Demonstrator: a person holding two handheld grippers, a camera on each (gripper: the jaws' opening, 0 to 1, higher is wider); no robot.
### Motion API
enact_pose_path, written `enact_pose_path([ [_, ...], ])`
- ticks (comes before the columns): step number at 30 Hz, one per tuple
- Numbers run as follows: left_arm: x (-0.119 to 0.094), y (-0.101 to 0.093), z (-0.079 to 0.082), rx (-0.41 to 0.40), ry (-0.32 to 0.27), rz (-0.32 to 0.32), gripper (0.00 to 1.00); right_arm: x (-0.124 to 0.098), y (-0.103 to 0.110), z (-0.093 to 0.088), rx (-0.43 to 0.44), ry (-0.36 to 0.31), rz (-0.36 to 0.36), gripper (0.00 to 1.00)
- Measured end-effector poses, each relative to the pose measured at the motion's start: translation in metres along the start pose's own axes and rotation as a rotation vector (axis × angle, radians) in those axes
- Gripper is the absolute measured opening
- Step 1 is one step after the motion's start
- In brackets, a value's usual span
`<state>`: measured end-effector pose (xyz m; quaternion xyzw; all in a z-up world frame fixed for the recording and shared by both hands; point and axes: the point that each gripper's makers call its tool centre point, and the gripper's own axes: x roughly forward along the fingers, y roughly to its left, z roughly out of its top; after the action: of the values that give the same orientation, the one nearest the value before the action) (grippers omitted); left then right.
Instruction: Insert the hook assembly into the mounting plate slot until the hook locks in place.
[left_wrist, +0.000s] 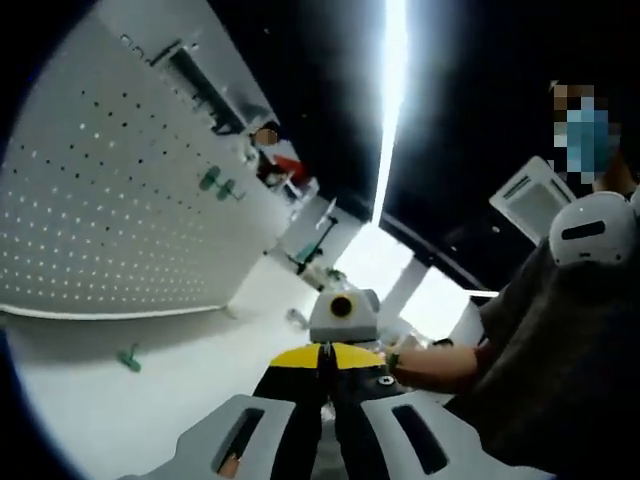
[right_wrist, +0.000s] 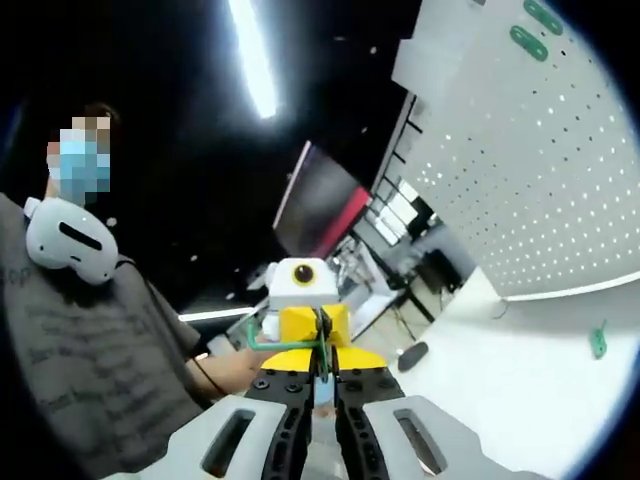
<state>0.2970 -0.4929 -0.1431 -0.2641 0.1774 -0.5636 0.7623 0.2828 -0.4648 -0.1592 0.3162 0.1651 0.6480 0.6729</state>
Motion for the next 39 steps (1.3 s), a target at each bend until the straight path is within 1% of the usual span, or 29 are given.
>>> enact_pose_path([
  [2, 0.0, 0.001, 0.0, 0.02, 0.008, 0.014, 0.01, -0.001, -0.002, 0.0, -0.002, 0.009, -0.014, 0.05],
  [6, -0.002, 0.004, 0.0, 0.028, 0.008, 0.032, 0.01, -0.004, -0.003, 0.002, -0.025, 0.018, -0.037, 0.06],
  [9, -0.004, 0.009, -0.001, 0.032, 0.017, 0.065, 0.01, -0.008, -0.007, 0.002, -0.052, 0.038, -0.076, 0.06],
  [10, -0.005, 0.012, -0.003, 0.034, 0.03, 0.082, 0.01, -0.01, -0.01, 0.0, -0.062, 0.051, -0.094, 0.05],
  [11, -0.006, 0.017, -0.004, 0.041, 0.044, 0.12, 0.01, -0.012, -0.013, 0.0, -0.075, 0.06, -0.113, 0.03],
  [12, -0.006, 0.017, -0.004, 0.041, 0.049, 0.127, 0.01, -0.013, -0.016, 0.001, -0.108, 0.059, -0.136, 0.03],
  [13, -0.008, 0.021, -0.006, 0.073, 0.077, 0.16, 0.01, -0.015, -0.015, -0.002, -0.099, 0.077, -0.139, 0.05],
  [14, -0.009, 0.024, -0.007, 0.098, 0.091, 0.186, 0.01, -0.016, -0.016, -0.003, -0.088, 0.089, -0.143, 0.05],
  [15, -0.01, 0.024, -0.009, 0.125, 0.116, 0.203, 0.01, -0.018, -0.019, -0.006, -0.074, 0.106, -0.166, 0.07],
  [16, -0.01, 0.026, -0.009, 0.15, 0.128, 0.222, 0.01, -0.02, -0.02, -0.008, -0.101, 0.13, -0.165, 0.06],
  [17, -0.012, 0.03, -0.011, 0.165, 0.149, 0.253, 0.01, -0.021, -0.022, -0.009, -0.124, 0.14, -0.18, 0.06],
  [18, -0.013, 0.033, -0.012, 0.164, 0.163, 0.27, 0.01, -0.022, -0.024, -0.01, -0.149, 0.159, -0.204, 0.06],
  [20, -0.015, 0.042, -0.01, 0.158, 0.159, 0.317, 0.01, -0.024, -0.029, -0.011, -0.181, 0.182, -0.25, 0.05],
  [21, -0.018, 0.048, -0.009, 0.162, 0.16, 0.347, 0.01, -0.026, -0.033, -0.011, -0.218, 0.208, -0.292, 0.03],
  [22, -0.02, 0.053, -0.008, 0.175, 0.158, 0.378, 0.01, -0.026, -0.034, -0.012, -0.239, 0.228, -0.31, 0.02],
  [23, -0.024, 0.061, -0.007, 0.181, 0.158, 0.424, 0.01, -0.025, -0.035, -0.012, -0.248, 0.234, -0.326, 0.02],
  [26, -0.03, 0.075, -0.01, 0.187, 0.192, 0.504, 0.01, -0.023, -0.036, -0.011, -0.23, 0.23, -0.356, 0.03],
  [27, -0.032, 0.078, -0.012, 0.192, 0.201, 0.522, 0.01, -0.023, -0.038, -0.01, -0.232, 0.225, -0.384, 0.03],
  [28, -0.032, 0.079, -0.014, 0.185, 0.213, 0.529, 0.01, -0.023, -0.04, -0.01, -0.245, 0.226, -0.399, 0.03],
  [29, -0.033, 0.081, -0.014, 0.181, 0.21, 0.543, 0.01, -0.025, -0.044, -0.009, -0.252, 0.225, -0.431, 0.04],
  [30, -0.033, 0.082, -0.014, 0.166, 0.2, 0.555, 0.01, -0.029, -0.048, -0.01, -0.227, 0.223, -0.463, 0.04],
  [31, -0.034, 0.083, -0.014, 0.148, 0.193, 0.56, 0.01, -0.03, -0.049, -0.01, -0.203, 0.212, -0.472, 0.04],
  [33, -0.035, 0.086, -0.013, 0.123, 0.166, 0.575, 0.01, -0.031, -0.049, -0.008, -0.189, 0.197, -0.487, 0.04],
  [35, -0.036, 0.089, -0.015, 0.116, 0.172, 0.586, 0.01, -0.03, -0.046, -0.007, -0.223, 0.205, -0.495, 0.04],
  [37, -0.037, 0.092, -0.018, 0.121, 0.18, 0.602, 0.01, -0.03, -0.045, -0.008, -0.263, 0.24, -0.517, 0.06],
  [38, -0.037, 0.093, -0.019, 0.119, 0.183, 0.607, 0.01, -0.03, -0.045, -0.009, -0.307, 0.264, -0.526, 0.07],
  [39, -0.037, 0.094, -0.02, 0.117, 0.181, 0.614, 0.01, -0.03, -0.046, -0.006, -0.339, 0.263, -0.541, 0.07],
])
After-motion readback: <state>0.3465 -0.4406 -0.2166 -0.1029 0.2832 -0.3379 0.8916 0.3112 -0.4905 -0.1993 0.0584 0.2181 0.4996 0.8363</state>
